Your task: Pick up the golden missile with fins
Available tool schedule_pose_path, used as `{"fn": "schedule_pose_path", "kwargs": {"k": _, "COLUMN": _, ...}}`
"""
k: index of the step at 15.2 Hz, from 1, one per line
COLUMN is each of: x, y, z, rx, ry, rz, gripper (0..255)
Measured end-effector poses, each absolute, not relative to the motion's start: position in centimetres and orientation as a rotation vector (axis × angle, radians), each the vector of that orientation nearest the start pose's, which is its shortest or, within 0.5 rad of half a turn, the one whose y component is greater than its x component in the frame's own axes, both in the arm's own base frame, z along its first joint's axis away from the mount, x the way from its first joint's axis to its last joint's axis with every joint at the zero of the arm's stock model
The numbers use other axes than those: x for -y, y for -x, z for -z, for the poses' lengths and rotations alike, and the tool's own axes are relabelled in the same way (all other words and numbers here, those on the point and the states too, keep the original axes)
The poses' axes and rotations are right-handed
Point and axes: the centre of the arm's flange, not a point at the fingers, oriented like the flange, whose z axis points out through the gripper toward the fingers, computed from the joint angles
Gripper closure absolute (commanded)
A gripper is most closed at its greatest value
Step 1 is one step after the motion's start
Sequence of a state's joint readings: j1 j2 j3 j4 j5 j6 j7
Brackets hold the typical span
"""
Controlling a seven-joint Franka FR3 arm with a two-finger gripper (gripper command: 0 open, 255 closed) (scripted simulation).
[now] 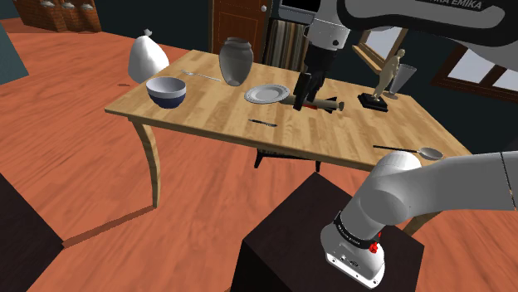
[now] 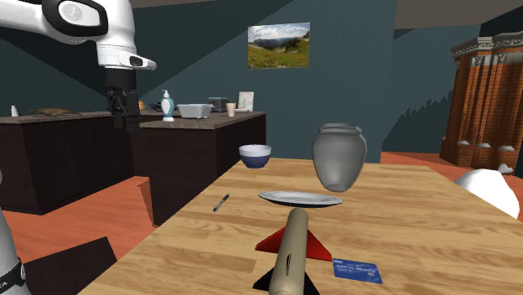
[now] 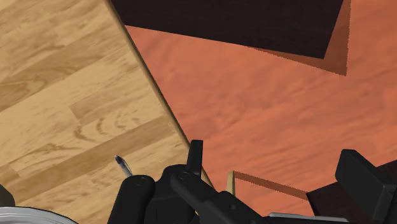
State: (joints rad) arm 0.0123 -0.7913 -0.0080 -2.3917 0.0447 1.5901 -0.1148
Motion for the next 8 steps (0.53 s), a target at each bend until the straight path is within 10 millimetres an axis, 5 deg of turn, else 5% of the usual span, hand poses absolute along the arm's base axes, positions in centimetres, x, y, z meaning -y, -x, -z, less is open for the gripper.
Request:
{"fn": "schedule_pose_path", "kwargs": {"k": 2, "x": 0.0, "y": -30.6, "z": -57.5, "rx": 0.194, "ry": 3.086, "rz": -0.013, "gripper": 0}}
{"fn": "schedule_pose_path", "kwargs": {"k": 8, "x": 6.6, "y": -31.1, "z": -54.7, "rx": 0.293, "ry": 3.089, "rz": -0.027, "gripper": 0}}
